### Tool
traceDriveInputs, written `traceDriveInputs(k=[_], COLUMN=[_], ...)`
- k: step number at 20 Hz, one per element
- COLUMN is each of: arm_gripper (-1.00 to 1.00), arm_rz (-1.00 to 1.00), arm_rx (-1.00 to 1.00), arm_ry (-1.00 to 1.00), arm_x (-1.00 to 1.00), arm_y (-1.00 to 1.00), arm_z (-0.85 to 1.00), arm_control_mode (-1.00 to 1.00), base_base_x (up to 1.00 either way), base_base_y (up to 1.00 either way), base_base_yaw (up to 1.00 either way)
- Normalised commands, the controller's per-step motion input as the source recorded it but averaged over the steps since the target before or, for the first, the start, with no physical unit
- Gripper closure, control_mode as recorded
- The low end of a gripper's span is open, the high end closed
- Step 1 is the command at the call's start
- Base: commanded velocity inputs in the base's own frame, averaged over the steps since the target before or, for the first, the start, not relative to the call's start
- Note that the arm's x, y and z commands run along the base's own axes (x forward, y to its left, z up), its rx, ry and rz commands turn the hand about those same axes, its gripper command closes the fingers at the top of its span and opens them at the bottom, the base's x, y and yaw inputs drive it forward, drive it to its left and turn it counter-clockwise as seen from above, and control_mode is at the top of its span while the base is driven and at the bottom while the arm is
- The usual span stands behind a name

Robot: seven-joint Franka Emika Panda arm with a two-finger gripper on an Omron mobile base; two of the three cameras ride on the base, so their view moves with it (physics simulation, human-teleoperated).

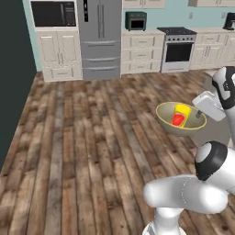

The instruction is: Place the cup inside the bowl on the dining table and move the bowl to any counter.

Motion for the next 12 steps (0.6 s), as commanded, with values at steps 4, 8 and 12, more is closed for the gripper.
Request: traceDriveInputs(k=[4, 8, 12], arm_gripper=[1.0, 1.0, 1.0], arm_rz=[0.0, 0.0, 0.0], arm_rx=[0.0, 0.0, 0.0], arm_ry=[0.0, 0.0, 0.0], arm_x=[0.0, 0.0, 0.0], arm_y=[0.0, 0.0, 0.0], arm_z=[0.0, 0.0, 0.0], arm_control_mode=[1.0, 1.0, 1.0], base_base_x=[0.51, 0.63, 0.76], base_base_y=[0.56, 0.51, 0.41], base_base_yaw=[0.0, 0.0, 0.0])
